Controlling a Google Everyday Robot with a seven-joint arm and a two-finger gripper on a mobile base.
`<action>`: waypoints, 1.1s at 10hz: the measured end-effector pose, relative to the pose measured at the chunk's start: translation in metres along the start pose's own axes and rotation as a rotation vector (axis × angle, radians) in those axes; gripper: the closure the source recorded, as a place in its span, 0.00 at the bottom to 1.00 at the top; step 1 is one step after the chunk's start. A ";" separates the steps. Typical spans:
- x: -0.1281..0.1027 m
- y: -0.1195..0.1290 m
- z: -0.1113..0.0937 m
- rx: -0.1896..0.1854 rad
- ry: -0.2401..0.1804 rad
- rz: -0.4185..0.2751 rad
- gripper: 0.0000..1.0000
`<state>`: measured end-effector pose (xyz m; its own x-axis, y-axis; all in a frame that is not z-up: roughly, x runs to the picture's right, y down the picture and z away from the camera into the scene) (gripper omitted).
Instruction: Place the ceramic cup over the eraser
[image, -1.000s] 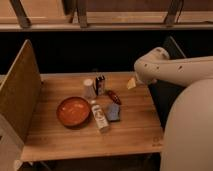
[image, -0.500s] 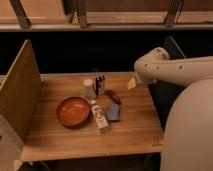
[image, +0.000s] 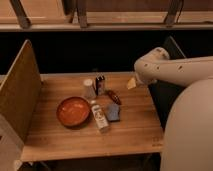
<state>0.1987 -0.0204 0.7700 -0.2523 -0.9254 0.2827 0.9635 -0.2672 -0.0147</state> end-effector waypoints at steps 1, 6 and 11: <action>0.000 0.000 0.000 0.000 0.000 0.000 0.20; 0.000 0.000 0.000 0.000 0.000 0.000 0.20; 0.007 -0.001 -0.003 -0.015 0.012 -0.037 0.20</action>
<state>0.1961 -0.0278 0.7692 -0.2892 -0.9179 0.2717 0.9520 -0.3054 -0.0185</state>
